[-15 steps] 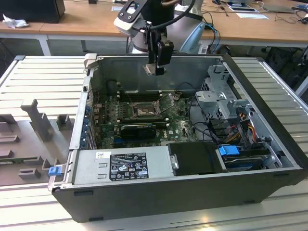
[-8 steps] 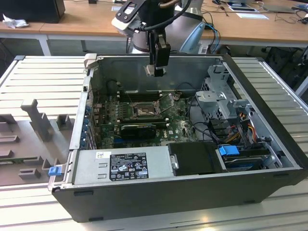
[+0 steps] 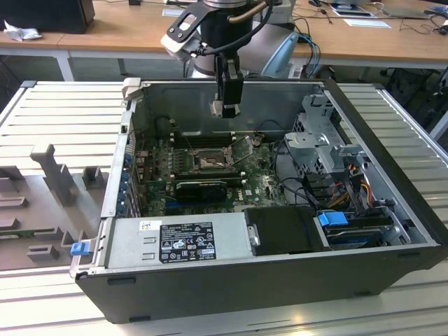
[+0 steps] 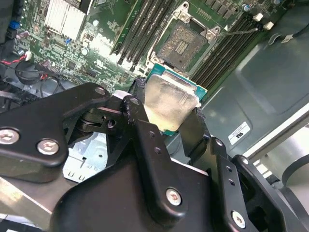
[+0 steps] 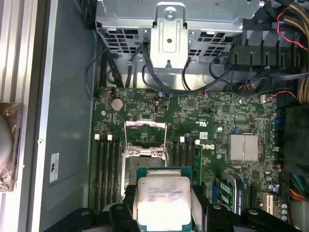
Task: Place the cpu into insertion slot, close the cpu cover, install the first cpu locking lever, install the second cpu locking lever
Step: 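Place the cpu into insertion slot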
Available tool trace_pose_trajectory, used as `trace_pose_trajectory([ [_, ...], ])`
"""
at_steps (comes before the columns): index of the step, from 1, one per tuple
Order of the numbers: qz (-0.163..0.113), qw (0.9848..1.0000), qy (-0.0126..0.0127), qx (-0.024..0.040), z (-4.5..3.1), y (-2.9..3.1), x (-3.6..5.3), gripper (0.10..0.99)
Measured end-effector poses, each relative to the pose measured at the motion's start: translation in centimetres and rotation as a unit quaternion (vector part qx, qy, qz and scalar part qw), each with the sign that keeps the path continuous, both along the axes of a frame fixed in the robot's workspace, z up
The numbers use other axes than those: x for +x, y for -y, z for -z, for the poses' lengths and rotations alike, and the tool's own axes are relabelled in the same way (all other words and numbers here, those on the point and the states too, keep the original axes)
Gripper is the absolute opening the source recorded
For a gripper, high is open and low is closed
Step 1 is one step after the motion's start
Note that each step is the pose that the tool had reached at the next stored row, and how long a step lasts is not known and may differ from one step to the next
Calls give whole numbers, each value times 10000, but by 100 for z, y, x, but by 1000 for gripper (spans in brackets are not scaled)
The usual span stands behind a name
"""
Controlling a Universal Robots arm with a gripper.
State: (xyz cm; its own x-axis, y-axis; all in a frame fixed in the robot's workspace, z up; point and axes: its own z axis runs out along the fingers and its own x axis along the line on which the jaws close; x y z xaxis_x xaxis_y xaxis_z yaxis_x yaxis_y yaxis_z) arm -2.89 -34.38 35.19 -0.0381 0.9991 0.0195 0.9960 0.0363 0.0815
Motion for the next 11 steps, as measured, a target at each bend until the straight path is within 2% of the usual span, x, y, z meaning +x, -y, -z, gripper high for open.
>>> trace_pose_trajectory([
  [8, 6, 10000, -6, 0, 85, 0, -2, 529],
  [11, 13, 10000, -12, 0, 138, 0, -2, 529],
])
